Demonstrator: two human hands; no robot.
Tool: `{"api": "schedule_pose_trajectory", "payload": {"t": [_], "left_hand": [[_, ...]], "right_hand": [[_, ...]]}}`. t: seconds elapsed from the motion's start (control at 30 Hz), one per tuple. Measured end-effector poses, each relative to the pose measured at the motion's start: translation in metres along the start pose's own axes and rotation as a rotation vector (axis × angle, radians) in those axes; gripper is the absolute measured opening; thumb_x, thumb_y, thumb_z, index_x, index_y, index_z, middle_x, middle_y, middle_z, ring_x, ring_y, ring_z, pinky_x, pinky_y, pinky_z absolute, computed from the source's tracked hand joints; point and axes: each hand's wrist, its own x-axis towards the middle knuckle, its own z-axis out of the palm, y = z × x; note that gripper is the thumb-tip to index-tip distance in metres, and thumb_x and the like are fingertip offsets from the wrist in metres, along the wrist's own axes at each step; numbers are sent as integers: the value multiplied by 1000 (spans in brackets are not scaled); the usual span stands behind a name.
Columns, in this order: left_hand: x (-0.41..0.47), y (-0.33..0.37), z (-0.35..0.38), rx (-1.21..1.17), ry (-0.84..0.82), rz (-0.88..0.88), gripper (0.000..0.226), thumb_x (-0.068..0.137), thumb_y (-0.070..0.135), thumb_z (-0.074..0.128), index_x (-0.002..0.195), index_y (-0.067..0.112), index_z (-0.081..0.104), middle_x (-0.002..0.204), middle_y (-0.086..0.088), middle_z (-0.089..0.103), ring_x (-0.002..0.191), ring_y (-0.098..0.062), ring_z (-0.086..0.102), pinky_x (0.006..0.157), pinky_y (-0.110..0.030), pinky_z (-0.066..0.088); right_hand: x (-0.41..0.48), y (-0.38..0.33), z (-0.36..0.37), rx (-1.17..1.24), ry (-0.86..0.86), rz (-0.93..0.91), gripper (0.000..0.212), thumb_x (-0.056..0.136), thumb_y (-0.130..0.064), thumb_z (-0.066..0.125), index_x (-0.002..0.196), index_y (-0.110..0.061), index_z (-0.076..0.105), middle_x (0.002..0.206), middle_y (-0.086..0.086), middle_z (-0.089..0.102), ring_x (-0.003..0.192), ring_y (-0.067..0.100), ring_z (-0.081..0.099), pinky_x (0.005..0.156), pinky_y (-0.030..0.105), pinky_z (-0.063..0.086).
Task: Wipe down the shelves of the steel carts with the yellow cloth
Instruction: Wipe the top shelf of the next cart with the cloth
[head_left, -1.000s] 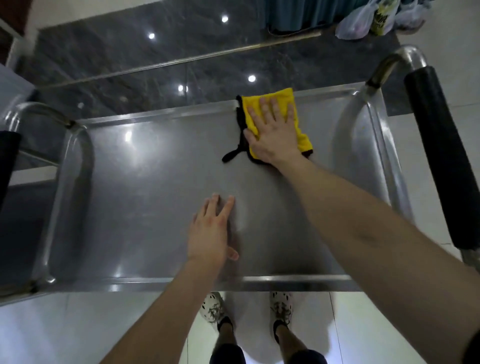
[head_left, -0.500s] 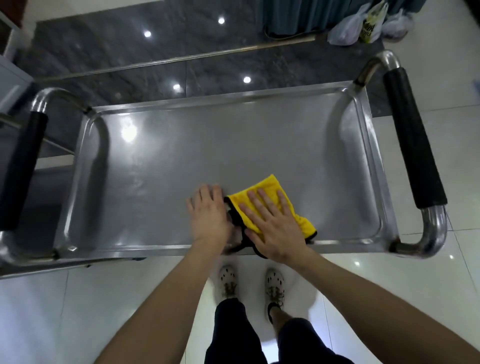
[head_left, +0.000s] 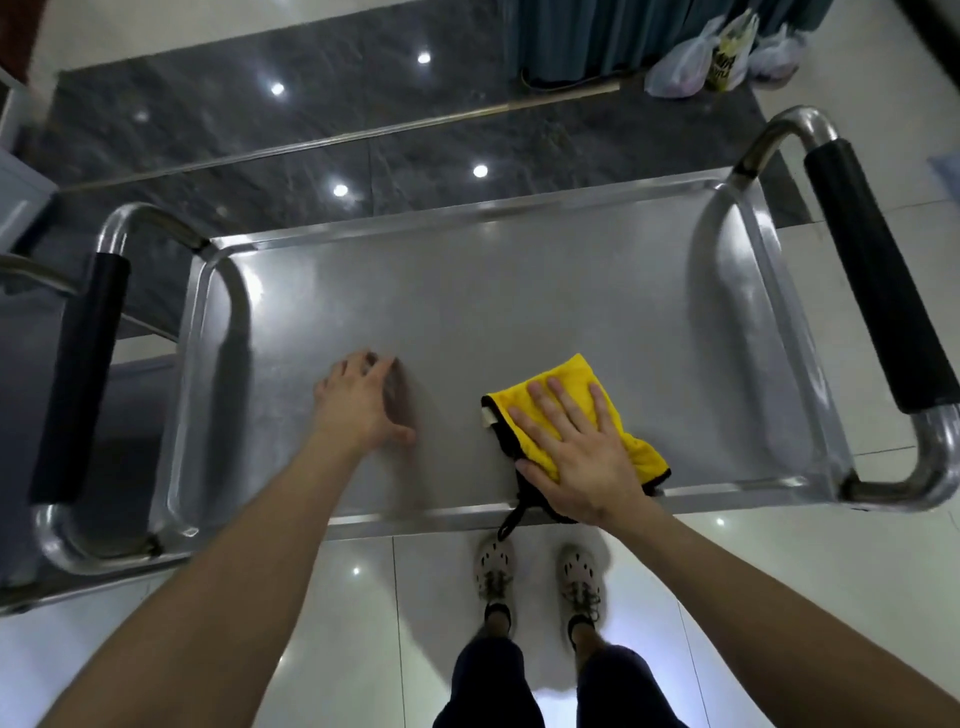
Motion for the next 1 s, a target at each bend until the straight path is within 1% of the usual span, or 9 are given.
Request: {"api": "schedule_pose_trajectory", "payload": {"t": [0.1,0.17,0.27,0.4,0.53,0.67,0.8,0.9,1.0], "left_hand": [[5,-8,6,-24,-15,26,125,63,65,97,166,34,34,170,-5,30,152,-35,33,120,-55,42],[7,-12,11,0,4,55,124,66,69,93,168,36,30,172,-5,28,153,-35,32,121,-53,41],[11,-15,16,28,30,79,125,70,76,86,170,38,22,176,-3,23,156,-34,29,124,-49,37],[24,-16,16,36,80,112,125,71,83,80,171,39,19,177,-2,21,157,-32,29,124,-51,37],[38,-13,12,44,92,126,124,72,85,77,171,40,17,176,-2,21,157,-31,27,125,-53,33],[39,-11,6,60,98,128,125,70,87,77,170,41,19,174,-1,23,155,-31,29,122,-51,35],[32,-8,0,47,98,122,124,68,84,80,169,40,24,173,0,26,155,-30,30,120,-49,37],[25,-6,-2,26,76,110,121,71,79,83,169,38,25,174,-2,24,157,-31,28,121,-50,35],[16,-6,-1,-16,75,75,116,71,74,86,167,38,32,173,-5,27,156,-31,29,122,-49,34]], "right_hand": [[38,10,0,-4,5,-8,71,105,-70,41,168,-41,28,180,-3,13,167,23,8,128,68,14],[76,28,-3,-44,-16,-16,71,105,-72,36,168,-42,27,180,-3,15,167,22,8,128,66,13],[153,53,-9,-60,-44,125,74,103,-76,24,169,-44,21,180,-3,14,167,22,6,129,65,8],[267,56,-13,32,-74,342,80,98,-79,18,170,-42,15,181,-2,5,167,24,-1,129,67,-5],[309,40,-7,6,-97,333,81,98,-78,17,170,-41,15,181,1,7,167,27,0,127,70,-6],[264,17,-7,-12,-72,193,76,102,-74,24,169,-40,24,180,1,15,167,26,7,128,68,3],[162,-28,0,-9,-25,75,69,105,-68,34,168,-39,30,180,-1,17,167,24,8,128,66,9],[73,-57,8,5,20,-14,70,107,-65,37,170,-36,26,180,1,12,167,26,5,127,68,12],[19,-73,13,5,-15,-87,72,107,-66,37,171,-37,19,181,0,8,167,27,3,128,69,13]]}}
